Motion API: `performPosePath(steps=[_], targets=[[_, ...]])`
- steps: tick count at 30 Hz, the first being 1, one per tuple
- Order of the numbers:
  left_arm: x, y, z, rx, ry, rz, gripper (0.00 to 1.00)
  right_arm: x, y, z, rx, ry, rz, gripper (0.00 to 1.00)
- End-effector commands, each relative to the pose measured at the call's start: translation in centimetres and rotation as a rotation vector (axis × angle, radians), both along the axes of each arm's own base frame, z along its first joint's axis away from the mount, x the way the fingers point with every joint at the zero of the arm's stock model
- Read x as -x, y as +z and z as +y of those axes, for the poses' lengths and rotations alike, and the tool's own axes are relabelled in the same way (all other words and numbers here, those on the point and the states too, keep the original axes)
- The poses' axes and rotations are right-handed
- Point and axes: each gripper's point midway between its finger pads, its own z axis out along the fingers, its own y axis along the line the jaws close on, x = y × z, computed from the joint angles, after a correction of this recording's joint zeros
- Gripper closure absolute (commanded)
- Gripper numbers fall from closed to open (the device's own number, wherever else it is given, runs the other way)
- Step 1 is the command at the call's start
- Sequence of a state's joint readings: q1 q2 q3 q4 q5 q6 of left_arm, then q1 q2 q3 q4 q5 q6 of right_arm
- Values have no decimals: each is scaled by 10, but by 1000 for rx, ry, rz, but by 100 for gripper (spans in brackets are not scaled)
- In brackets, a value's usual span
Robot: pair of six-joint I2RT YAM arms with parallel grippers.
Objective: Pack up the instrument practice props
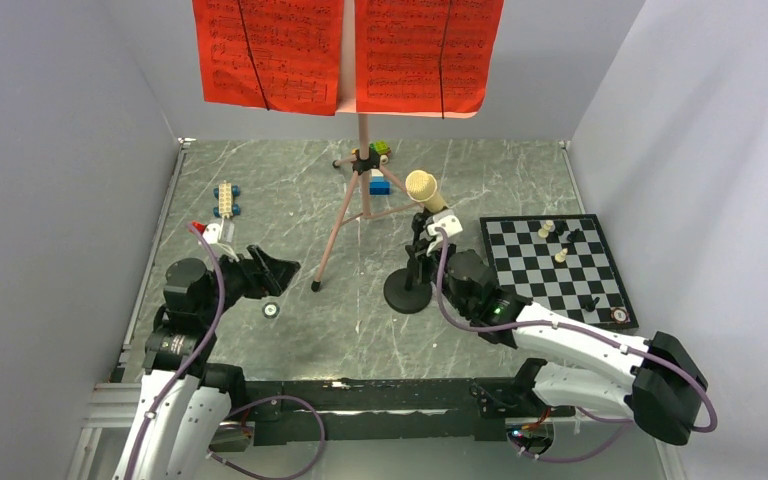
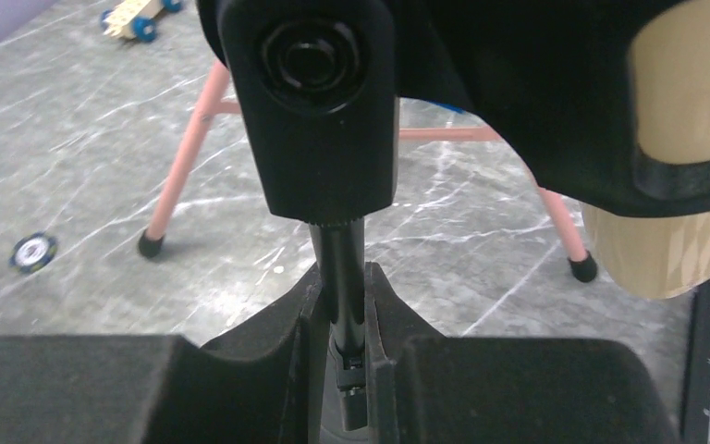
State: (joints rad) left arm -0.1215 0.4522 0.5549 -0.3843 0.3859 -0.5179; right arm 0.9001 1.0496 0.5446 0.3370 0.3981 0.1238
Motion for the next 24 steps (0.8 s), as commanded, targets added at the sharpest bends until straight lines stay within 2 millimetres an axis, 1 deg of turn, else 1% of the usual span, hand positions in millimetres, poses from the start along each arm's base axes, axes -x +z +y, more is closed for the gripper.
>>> performPosePath(steps=[1, 3, 5, 10, 13, 17, 22, 24], targets=[[1, 44, -20, 54, -115, -196, 14, 23, 32, 28, -70, 192, -57, 100], [4, 58, -30, 67, -168, -261, 7, 32, 34, 40, -64, 260, -56, 100], [6, 70, -41, 67, -219, -312, 1, 39, 36, 50, -54, 317, -62, 100], [9, 82, -68, 27, -315, -350, 1, 53, 34, 73, -29, 434, -91, 100], [10, 85, -77, 24, -335, -359, 1, 60, 36, 86, -32, 497, -108, 100], [11, 82, -78, 16, -323, -357, 1, 63, 43, 101, -48, 524, -121, 100], [15, 85, -70, -4, -289, -368, 1, 67, 53, 114, -116, 537, -95, 100], [17, 85, -67, -14, -280, -369, 1, 73, 55, 121, -137, 567, -77, 100]])
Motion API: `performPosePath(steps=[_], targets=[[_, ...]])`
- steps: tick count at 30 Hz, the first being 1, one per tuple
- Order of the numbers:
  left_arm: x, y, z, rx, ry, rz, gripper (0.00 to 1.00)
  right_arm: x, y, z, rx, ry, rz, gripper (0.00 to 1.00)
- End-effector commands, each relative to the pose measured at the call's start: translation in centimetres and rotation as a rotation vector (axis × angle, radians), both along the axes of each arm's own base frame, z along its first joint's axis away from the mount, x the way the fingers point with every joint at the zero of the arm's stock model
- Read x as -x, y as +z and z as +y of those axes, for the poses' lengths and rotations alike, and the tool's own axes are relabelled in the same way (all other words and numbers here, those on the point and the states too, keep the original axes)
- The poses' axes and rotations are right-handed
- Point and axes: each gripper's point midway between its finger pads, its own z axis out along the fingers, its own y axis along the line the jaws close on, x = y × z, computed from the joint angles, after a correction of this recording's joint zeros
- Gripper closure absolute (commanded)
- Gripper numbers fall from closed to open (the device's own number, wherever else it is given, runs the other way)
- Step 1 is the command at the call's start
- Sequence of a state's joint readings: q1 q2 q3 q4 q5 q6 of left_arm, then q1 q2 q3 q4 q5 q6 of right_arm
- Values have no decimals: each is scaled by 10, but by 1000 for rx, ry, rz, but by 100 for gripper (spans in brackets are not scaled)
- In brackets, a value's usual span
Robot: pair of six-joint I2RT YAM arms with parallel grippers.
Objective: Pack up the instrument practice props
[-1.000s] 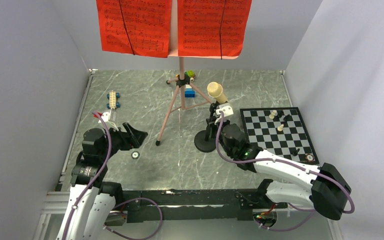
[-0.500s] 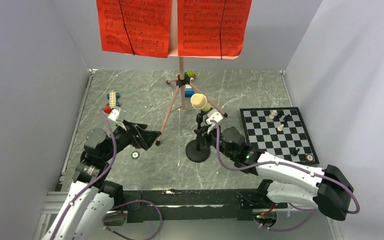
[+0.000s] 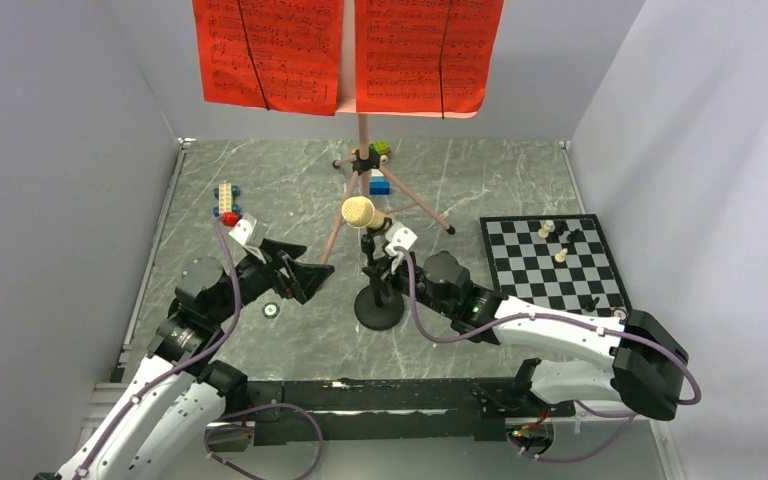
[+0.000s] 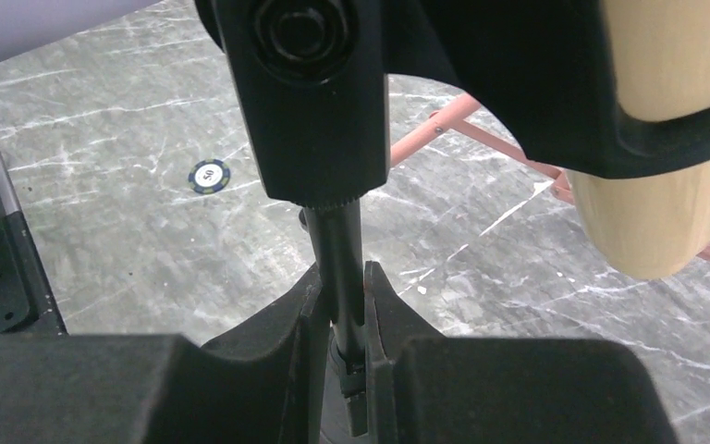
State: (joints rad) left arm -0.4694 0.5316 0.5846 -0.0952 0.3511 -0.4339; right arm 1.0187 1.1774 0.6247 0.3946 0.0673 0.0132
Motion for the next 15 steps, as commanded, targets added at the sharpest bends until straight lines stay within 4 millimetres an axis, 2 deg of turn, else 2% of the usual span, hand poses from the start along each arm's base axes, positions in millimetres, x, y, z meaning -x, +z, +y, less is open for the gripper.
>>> performPosePath(steps=[1, 8, 10, 15], targets=[[1, 28, 11, 6, 50, -87, 1, 20, 52, 32, -187, 112, 10, 100], [2, 24, 14, 4, 68, -76, 1, 20, 63, 29, -220, 68, 5, 100], [2, 22, 14, 8, 69, -71, 1, 21, 58, 30, -196, 75, 8, 100], [3, 17, 13, 13, 68, -58, 1, 26, 31, 33, -152, 81, 55, 100]])
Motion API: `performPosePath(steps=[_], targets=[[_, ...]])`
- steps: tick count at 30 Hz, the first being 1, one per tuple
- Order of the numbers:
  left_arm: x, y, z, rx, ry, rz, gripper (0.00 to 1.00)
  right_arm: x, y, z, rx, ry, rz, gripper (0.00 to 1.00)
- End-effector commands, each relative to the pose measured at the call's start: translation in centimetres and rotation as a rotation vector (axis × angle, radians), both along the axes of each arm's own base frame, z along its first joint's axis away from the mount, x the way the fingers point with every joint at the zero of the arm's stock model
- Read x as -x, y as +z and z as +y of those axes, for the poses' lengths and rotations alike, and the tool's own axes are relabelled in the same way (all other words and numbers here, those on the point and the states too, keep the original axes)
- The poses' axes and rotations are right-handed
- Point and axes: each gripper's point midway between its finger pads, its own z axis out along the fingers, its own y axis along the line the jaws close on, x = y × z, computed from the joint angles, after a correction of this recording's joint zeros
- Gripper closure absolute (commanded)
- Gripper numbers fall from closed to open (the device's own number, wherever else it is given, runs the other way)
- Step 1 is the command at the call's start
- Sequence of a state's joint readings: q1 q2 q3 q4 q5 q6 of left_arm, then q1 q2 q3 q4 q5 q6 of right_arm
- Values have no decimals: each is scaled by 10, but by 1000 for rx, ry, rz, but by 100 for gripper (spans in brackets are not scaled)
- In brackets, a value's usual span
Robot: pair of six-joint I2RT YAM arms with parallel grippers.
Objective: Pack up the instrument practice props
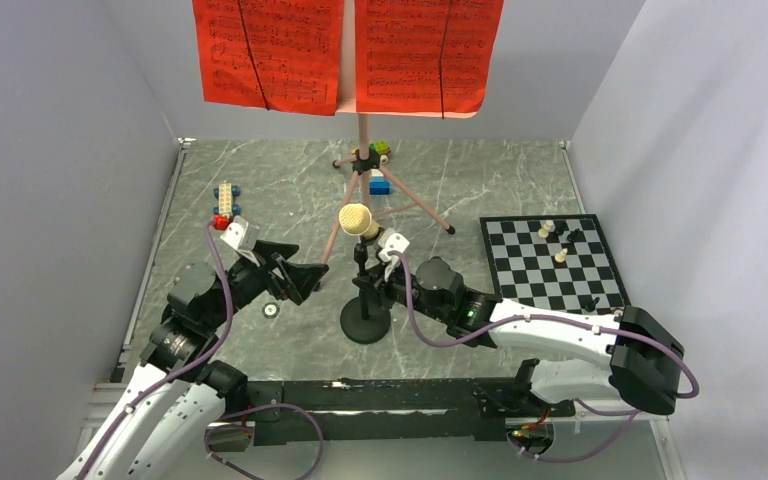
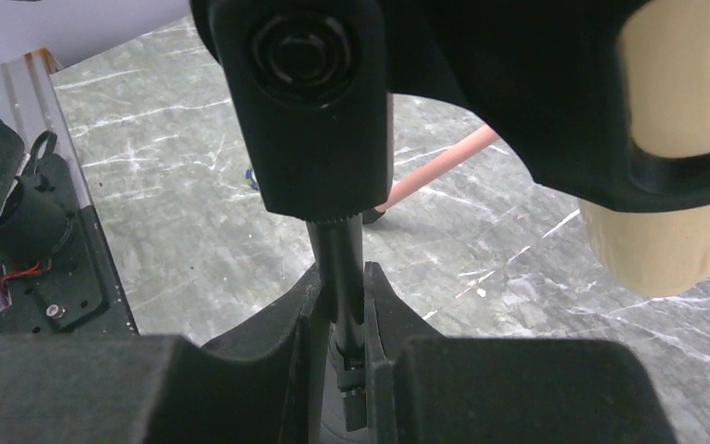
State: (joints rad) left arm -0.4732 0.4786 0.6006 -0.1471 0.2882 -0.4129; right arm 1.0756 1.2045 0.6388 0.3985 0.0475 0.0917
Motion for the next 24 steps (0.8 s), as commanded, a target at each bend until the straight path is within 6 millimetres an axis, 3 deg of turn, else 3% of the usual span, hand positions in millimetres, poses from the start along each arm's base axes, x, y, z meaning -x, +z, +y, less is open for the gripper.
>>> performPosePath(steps=[1, 2, 6, 8, 12, 17, 24], targets=[[1, 9, 1, 21, 8, -27, 1, 4, 28, 13, -110, 5, -4, 100], [1, 9, 1, 20, 7, -28, 1, 3, 25, 11, -104, -6, 4, 100], [0, 9, 2, 9, 15, -24, 1, 2, 22, 3, -96, -43, 20, 63], [-1, 8, 3, 7, 20, -24, 1, 1, 23, -1, -94, -59, 21, 49], [-3, 11, 1, 14, 20, -26, 1, 1, 21, -7, -81, -81, 34, 32], [-3, 16, -1, 18, 7, -36, 1, 4, 15, -27, -54, -122, 57, 21], [3, 20, -18, 27, -90, -71, 1, 19, 0, -69, -31, -179, 113, 20]])
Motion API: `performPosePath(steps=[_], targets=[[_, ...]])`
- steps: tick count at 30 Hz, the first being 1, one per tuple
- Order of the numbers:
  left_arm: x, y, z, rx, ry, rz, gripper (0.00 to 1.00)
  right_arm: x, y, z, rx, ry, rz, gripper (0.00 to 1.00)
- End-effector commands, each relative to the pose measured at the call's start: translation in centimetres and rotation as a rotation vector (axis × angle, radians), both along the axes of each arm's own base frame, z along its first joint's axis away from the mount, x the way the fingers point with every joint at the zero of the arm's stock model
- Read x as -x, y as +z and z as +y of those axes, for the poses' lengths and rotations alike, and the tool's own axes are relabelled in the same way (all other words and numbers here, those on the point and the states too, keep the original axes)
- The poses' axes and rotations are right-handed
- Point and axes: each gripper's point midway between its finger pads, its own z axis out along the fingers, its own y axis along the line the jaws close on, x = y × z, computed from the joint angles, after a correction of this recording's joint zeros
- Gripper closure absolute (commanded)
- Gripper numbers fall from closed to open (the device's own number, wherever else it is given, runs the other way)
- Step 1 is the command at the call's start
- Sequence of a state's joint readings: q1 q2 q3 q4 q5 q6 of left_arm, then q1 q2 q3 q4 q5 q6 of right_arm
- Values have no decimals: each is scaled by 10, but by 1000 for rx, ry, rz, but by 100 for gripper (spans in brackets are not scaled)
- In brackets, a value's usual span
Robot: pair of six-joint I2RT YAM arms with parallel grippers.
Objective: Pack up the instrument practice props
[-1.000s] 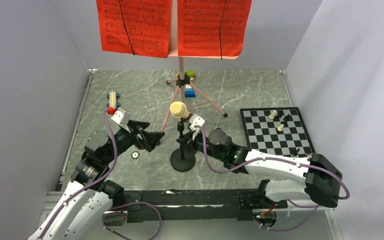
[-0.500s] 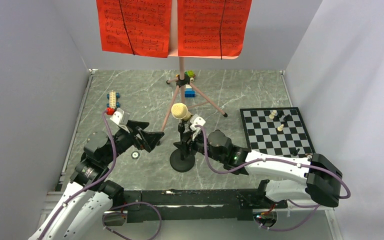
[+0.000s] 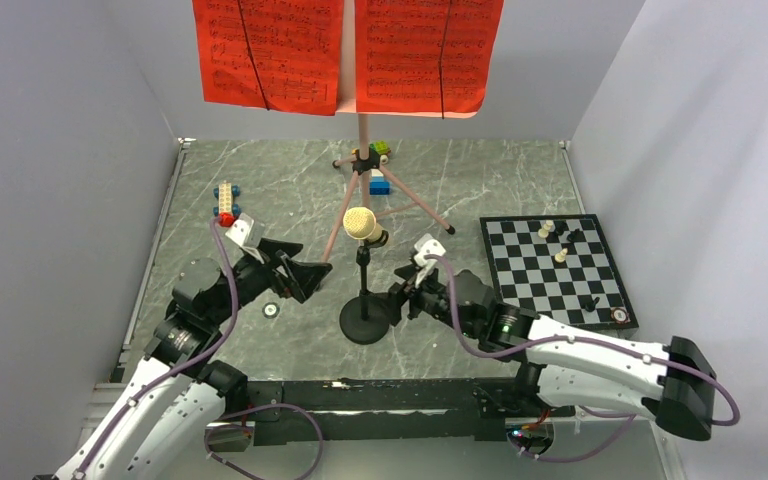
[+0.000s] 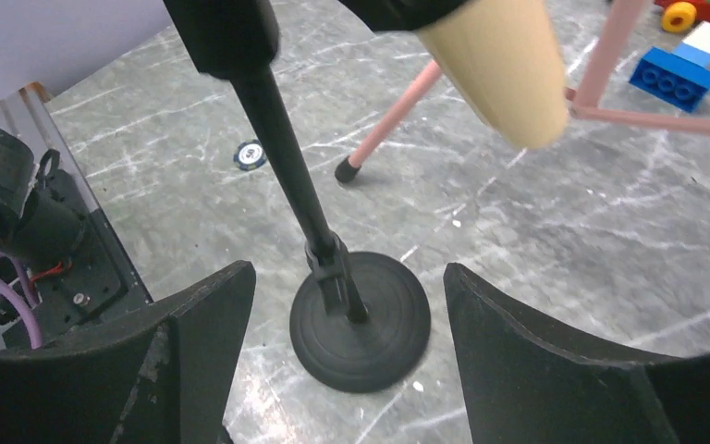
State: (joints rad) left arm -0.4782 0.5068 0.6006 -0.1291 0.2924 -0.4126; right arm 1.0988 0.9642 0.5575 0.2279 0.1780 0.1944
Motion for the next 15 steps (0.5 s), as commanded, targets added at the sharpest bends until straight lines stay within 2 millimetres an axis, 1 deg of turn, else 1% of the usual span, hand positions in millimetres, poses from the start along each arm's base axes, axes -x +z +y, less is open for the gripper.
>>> performPosePath(steps=[1, 3, 4, 6, 12, 15], targets=[[7, 20, -17, 30, -91, -83, 1, 5, -9, -28, 1, -72, 52, 21], [7, 14, -24, 14, -108, -84, 1, 6, -12, -35, -5, -95, 64, 21], [7, 8, -27, 0, -114, -76, 1, 7, -14, -37, -6, -100, 71, 22], [8, 4, -35, -11, -128, -93, 1, 7, -17, -39, -9, -109, 84, 22], [15, -7, -64, -70, -185, -127, 5, 5, -25, -35, 10, -120, 115, 23], [7, -17, -73, -135, -155, -134, 9, 2, -26, -33, 20, -130, 119, 24]])
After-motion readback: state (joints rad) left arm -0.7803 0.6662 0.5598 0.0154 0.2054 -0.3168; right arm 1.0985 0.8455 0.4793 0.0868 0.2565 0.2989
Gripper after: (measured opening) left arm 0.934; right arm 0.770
